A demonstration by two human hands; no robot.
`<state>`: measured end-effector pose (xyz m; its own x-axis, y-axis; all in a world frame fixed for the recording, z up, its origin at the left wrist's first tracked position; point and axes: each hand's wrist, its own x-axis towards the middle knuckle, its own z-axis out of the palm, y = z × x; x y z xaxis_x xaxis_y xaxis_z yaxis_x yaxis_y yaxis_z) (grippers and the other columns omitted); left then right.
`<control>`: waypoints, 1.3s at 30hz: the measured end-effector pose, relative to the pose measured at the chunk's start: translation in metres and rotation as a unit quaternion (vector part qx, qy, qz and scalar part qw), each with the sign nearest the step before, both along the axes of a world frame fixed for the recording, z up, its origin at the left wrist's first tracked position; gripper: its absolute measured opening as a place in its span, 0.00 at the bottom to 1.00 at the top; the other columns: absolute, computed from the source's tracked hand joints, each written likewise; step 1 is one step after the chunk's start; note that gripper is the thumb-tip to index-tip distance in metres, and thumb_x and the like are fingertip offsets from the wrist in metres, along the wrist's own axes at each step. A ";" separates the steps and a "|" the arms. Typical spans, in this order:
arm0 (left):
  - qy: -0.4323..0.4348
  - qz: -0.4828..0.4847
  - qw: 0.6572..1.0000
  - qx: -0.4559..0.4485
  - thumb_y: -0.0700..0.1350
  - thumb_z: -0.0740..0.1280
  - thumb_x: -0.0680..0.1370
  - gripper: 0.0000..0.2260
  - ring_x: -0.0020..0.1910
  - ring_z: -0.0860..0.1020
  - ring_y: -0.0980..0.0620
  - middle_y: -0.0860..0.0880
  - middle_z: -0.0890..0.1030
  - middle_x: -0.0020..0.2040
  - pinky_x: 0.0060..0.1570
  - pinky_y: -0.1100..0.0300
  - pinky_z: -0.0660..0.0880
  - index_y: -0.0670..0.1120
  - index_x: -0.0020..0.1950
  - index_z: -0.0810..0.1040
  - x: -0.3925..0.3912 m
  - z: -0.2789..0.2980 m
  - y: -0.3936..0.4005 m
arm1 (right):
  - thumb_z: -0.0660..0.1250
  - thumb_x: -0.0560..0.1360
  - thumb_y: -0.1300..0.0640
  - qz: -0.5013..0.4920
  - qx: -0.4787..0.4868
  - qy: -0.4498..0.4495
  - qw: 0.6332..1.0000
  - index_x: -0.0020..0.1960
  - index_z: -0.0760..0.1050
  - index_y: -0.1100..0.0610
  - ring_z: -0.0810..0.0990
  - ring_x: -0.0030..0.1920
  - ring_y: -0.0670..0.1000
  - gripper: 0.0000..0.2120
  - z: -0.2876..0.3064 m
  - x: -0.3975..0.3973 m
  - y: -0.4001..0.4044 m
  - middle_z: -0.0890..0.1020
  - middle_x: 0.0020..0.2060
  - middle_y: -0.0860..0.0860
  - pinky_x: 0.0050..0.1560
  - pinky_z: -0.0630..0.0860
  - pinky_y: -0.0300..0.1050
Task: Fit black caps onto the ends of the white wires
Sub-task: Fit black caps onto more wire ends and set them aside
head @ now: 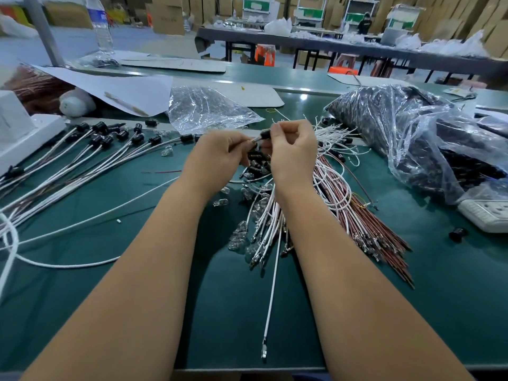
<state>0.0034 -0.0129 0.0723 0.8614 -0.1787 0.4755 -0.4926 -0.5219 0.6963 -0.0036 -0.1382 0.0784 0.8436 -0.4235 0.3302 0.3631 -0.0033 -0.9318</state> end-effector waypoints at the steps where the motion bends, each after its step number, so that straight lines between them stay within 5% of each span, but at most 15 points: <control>1: 0.011 0.018 0.998 0.057 0.44 0.63 0.81 0.14 0.24 0.68 0.60 0.59 0.76 0.26 0.31 0.61 0.64 0.50 0.36 0.78 0.001 0.000 0.005 | 0.64 0.79 0.63 -0.011 0.025 -0.012 1.000 0.45 0.72 0.56 0.82 0.34 0.48 0.05 0.001 -0.001 -0.003 0.81 0.38 0.54 0.40 0.81 0.43; 4: 0.024 0.083 0.988 0.132 0.49 0.60 0.82 0.15 0.25 0.71 0.60 0.56 0.76 0.28 0.32 0.59 0.64 0.48 0.36 0.75 0.003 0.002 0.022 | 0.62 0.79 0.65 -0.011 0.079 -0.031 0.996 0.48 0.72 0.57 0.83 0.36 0.48 0.05 0.004 -0.002 -0.010 0.82 0.43 0.57 0.41 0.81 0.40; 7: -0.064 0.246 0.957 0.137 0.47 0.59 0.82 0.11 0.43 0.78 0.42 0.45 0.82 0.42 0.39 0.54 0.68 0.46 0.49 0.81 0.005 0.004 0.043 | 0.60 0.80 0.65 -0.001 0.031 -0.007 0.999 0.50 0.72 0.53 0.83 0.37 0.47 0.08 0.005 -0.004 -0.011 0.83 0.43 0.52 0.43 0.81 0.39; 9: -0.067 0.378 0.910 0.155 0.43 0.61 0.80 0.10 0.55 0.74 0.40 0.41 0.81 0.53 0.49 0.50 0.66 0.45 0.59 0.79 0.007 0.003 0.057 | 0.60 0.79 0.64 -0.018 -0.023 0.021 0.999 0.50 0.72 0.51 0.82 0.39 0.49 0.09 0.004 -0.004 -0.012 0.82 0.43 0.50 0.42 0.80 0.42; 12: 0.059 0.457 0.863 0.206 0.42 0.64 0.76 0.26 0.72 0.58 0.43 0.41 0.65 0.72 0.67 0.43 0.55 0.46 0.74 0.62 0.008 -0.002 0.066 | 0.59 0.78 0.65 -0.070 -0.130 0.058 0.987 0.51 0.72 0.52 0.80 0.40 0.50 0.09 0.002 -0.003 -0.016 0.79 0.40 0.47 0.37 0.76 0.42; 15: 0.062 0.417 0.881 0.215 0.43 0.65 0.74 0.30 0.75 0.52 0.42 0.39 0.59 0.75 0.69 0.43 0.52 0.47 0.75 0.60 0.010 -0.002 0.054 | 0.58 0.77 0.66 -0.127 -0.273 0.087 0.950 0.53 0.75 0.54 0.78 0.44 0.51 0.12 0.001 -0.002 -0.021 0.78 0.44 0.47 0.38 0.72 0.43; 19: 0.015 0.306 0.917 0.255 0.45 0.63 0.76 0.20 0.71 0.58 0.43 0.44 0.67 0.70 0.66 0.46 0.57 0.50 0.68 0.71 0.012 -0.002 0.022 | 0.62 0.73 0.62 -0.179 -0.481 0.193 0.836 0.55 0.76 0.59 0.73 0.57 0.59 0.11 0.000 -0.001 -0.034 0.74 0.58 0.57 0.54 0.71 0.51; 22: 0.029 0.230 0.937 0.260 0.47 0.61 0.78 0.18 0.68 0.62 0.44 0.47 0.72 0.68 0.62 0.49 0.62 0.52 0.67 0.73 0.012 -0.008 0.007 | 0.63 0.72 0.58 -0.163 -0.556 0.253 0.775 0.46 0.72 0.58 0.71 0.58 0.60 0.04 0.001 -0.005 -0.037 0.75 0.58 0.58 0.57 0.69 0.51; 26: 0.061 0.154 0.953 0.254 0.47 0.61 0.78 0.17 0.65 0.67 0.44 0.47 0.75 0.64 0.59 0.50 0.67 0.52 0.67 0.73 0.014 -0.015 0.001 | 0.64 0.72 0.59 -0.148 -0.564 0.249 0.773 0.43 0.68 0.57 0.76 0.49 0.60 0.05 0.001 -0.004 -0.038 0.80 0.48 0.57 0.47 0.68 0.48; 29: 0.068 0.149 0.956 0.243 0.47 0.61 0.78 0.17 0.64 0.68 0.44 0.48 0.75 0.64 0.59 0.50 0.67 0.52 0.67 0.73 0.016 -0.017 0.001 | 0.63 0.72 0.62 -0.162 -0.530 0.239 0.797 0.52 0.70 0.61 0.77 0.49 0.61 0.10 -0.001 -0.004 -0.040 0.80 0.49 0.59 0.44 0.69 0.48; 33: 0.068 0.153 0.960 0.225 0.47 0.60 0.79 0.16 0.63 0.70 0.44 0.48 0.75 0.63 0.58 0.51 0.67 0.53 0.66 0.74 0.020 -0.019 0.003 | 0.63 0.73 0.59 -0.216 -0.518 0.231 0.795 0.56 0.73 0.61 0.71 0.58 0.61 0.13 0.000 -0.005 -0.047 0.74 0.59 0.59 0.54 0.69 0.51; 37: 0.071 0.153 0.964 0.207 0.47 0.60 0.79 0.15 0.60 0.73 0.44 0.49 0.75 0.63 0.59 0.50 0.66 0.53 0.65 0.75 0.022 -0.019 0.003 | 0.67 0.74 0.48 -0.184 -0.538 0.249 0.784 0.54 0.77 0.57 0.72 0.59 0.60 0.16 -0.001 -0.002 -0.049 0.76 0.59 0.57 0.57 0.68 0.51; 39: 0.072 0.153 0.964 0.207 0.47 0.60 0.79 0.15 0.60 0.73 0.44 0.49 0.75 0.64 0.60 0.50 0.67 0.54 0.65 0.75 0.022 -0.020 0.003 | 0.67 0.73 0.50 -0.182 -0.544 0.243 0.782 0.56 0.78 0.56 0.73 0.58 0.59 0.14 -0.002 -0.002 -0.048 0.76 0.58 0.56 0.58 0.68 0.50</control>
